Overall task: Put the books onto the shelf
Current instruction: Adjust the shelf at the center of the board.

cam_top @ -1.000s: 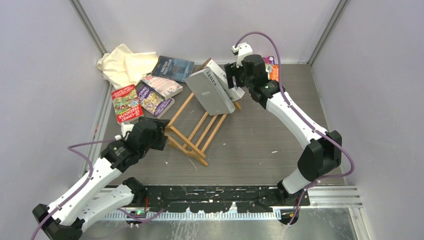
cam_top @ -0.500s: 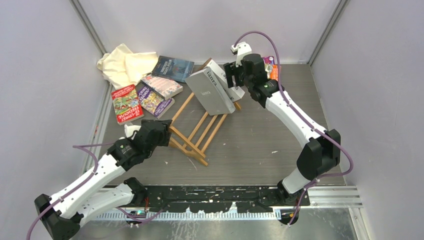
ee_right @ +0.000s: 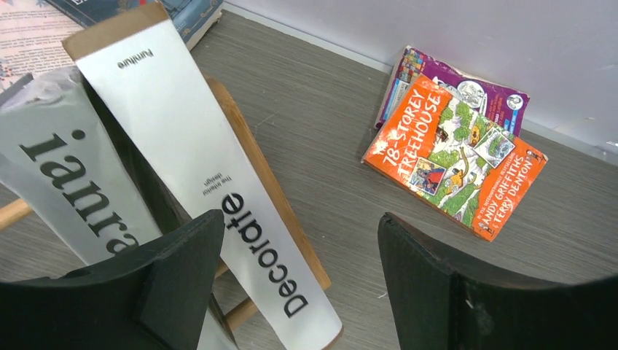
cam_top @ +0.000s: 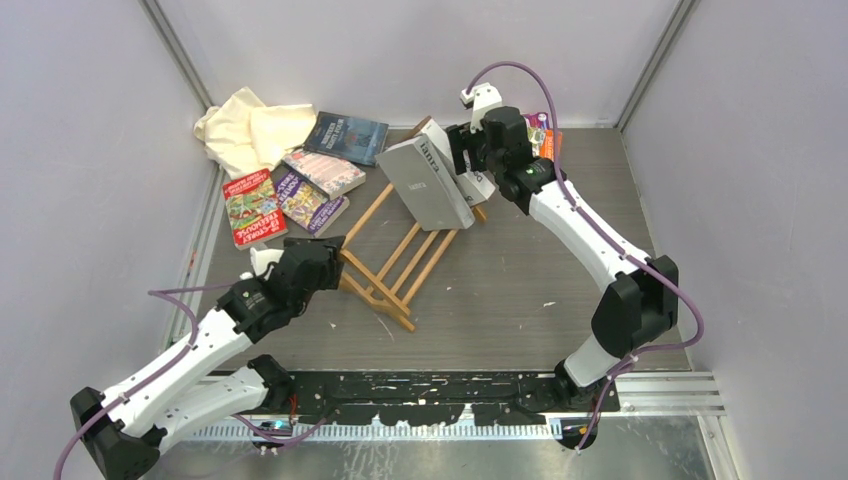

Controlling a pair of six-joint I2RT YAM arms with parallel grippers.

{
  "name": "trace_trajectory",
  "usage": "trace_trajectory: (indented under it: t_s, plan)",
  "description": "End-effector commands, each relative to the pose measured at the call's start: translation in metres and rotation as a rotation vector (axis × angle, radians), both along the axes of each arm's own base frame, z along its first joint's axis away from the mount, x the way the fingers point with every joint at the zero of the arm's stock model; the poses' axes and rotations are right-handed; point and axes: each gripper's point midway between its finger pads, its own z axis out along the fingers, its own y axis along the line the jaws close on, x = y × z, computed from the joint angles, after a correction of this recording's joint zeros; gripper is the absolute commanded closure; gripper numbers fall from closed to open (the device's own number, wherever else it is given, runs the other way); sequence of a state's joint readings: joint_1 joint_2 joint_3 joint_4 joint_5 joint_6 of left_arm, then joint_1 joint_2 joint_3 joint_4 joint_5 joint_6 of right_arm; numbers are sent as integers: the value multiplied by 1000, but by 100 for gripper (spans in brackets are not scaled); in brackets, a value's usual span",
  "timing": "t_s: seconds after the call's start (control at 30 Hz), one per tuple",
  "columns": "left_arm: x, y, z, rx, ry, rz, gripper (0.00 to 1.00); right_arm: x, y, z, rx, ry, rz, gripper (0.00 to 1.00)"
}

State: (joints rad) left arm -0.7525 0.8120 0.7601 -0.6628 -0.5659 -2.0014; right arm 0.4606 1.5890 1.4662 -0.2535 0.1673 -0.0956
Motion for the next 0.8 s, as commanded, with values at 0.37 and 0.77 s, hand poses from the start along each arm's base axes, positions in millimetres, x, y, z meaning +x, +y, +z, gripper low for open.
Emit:
trace_trajectory:
  t_s: [0.37,0.77]
  plan:
    - [25,-10,12,177,-158,-77,50,13,-12,53,46,-142,-70,18]
    - [57,2,26,223,-166,-66,48,7,-30,59,65,-139,-98,18]
